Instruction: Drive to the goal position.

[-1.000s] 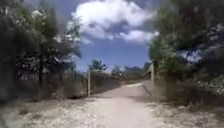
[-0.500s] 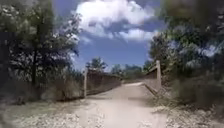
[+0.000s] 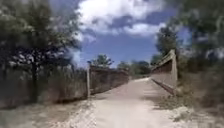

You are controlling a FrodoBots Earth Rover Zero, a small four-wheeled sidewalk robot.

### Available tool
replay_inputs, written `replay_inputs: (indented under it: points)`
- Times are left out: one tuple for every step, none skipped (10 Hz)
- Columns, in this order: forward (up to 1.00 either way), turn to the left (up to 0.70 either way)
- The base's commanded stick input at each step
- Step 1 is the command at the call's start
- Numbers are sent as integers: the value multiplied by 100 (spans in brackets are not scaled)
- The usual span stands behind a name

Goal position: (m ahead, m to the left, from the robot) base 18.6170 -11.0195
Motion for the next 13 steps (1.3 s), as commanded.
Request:
replay_inputs:
  points:
    - [100,0]
    - [100,0]
    - [100,0]
    - [100,0]
    - [100,0]
    - [100,0]
    - [100,0]
    - [100,0]
    - [100,0]
    - [100,0]
    - [100,0]
    - [100,0]
    - [100,0]
